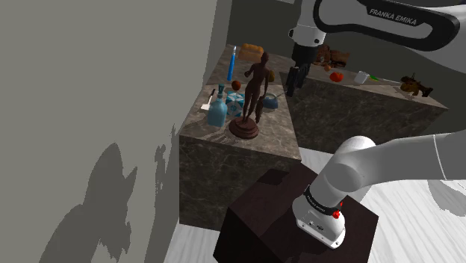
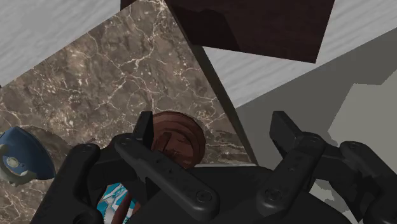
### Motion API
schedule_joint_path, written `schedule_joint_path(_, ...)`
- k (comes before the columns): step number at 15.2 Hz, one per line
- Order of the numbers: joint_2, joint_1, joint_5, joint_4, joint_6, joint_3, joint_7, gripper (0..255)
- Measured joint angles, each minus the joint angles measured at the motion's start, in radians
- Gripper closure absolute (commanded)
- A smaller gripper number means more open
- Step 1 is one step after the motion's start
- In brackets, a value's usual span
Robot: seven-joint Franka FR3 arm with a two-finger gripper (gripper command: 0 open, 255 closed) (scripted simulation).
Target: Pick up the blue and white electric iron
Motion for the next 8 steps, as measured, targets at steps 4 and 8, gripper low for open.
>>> schedule_joint_path(4,0.009,-0.008,-0.033,-0.026,0.052,-0.046,-0.058,0)
schedule_joint_path(8,0.053,-0.02,-0.087,-0.059,0.161,-0.131,-0.161,0)
